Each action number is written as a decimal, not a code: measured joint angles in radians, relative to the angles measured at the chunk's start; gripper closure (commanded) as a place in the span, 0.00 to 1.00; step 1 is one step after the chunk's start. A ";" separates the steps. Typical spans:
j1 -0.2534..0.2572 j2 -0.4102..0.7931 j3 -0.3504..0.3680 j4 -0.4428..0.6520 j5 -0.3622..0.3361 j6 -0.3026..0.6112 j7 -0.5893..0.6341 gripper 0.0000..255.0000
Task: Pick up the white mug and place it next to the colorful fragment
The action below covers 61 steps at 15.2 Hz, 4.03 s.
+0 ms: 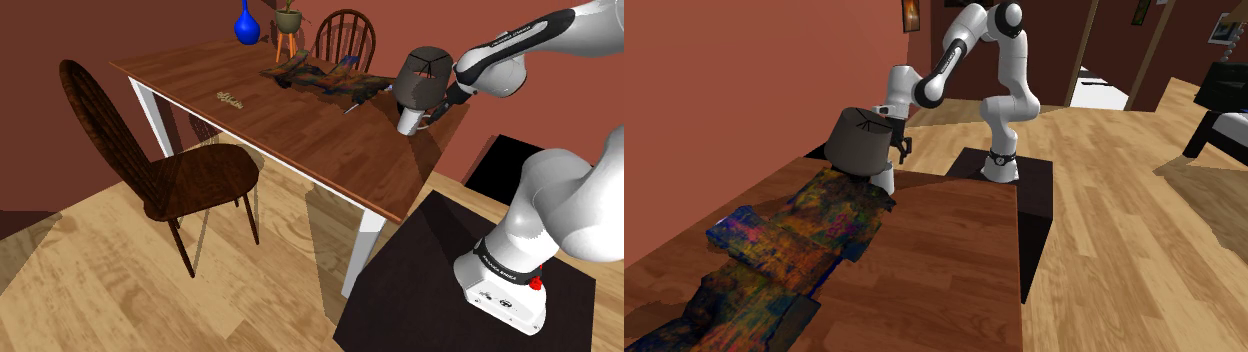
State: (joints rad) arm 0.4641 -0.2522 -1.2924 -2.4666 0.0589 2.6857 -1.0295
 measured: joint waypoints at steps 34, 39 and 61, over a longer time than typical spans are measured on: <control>-0.259 -0.148 0.298 0.106 -0.183 -0.251 0.182 1.00; -0.288 -0.180 0.344 0.146 -0.204 -0.320 0.210 1.00; -0.309 -0.225 0.451 0.395 -0.211 -0.613 0.268 1.00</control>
State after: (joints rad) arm 0.1554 -0.4768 -0.8410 -2.0719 -0.1522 2.0723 -0.7611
